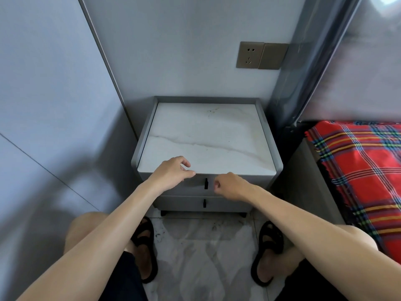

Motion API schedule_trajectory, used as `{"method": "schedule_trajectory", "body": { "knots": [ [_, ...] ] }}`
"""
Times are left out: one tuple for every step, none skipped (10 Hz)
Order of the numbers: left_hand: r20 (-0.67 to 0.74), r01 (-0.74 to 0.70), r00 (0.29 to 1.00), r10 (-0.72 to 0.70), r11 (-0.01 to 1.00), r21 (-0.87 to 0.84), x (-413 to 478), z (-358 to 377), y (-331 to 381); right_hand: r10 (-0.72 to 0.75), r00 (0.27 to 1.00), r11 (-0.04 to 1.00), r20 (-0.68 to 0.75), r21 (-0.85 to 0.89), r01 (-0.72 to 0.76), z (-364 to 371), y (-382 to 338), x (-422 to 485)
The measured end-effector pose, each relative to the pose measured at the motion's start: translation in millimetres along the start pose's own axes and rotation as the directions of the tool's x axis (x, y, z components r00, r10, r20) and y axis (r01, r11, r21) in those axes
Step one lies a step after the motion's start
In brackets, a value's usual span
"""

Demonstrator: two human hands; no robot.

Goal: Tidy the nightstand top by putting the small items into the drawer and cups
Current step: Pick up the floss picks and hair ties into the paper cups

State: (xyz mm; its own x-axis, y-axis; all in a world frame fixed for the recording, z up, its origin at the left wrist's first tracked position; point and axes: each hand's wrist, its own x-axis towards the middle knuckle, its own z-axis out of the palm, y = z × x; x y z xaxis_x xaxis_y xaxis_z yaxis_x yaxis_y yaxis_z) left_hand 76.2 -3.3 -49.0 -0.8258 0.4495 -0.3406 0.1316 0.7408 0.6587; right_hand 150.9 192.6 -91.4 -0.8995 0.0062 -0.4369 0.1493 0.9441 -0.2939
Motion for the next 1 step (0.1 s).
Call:
{"method": "schedule_trajectory", "body": {
  "knots": [
    [-0.041, -0.023, 0.999, 0.024, 0.999, 0.028, -5.1, -11.5, 20.2, -0.001, 1.000, 0.989, -0.016, 0.146, 0.003, -41.5, 0.0, -9.2]
  ]
}}
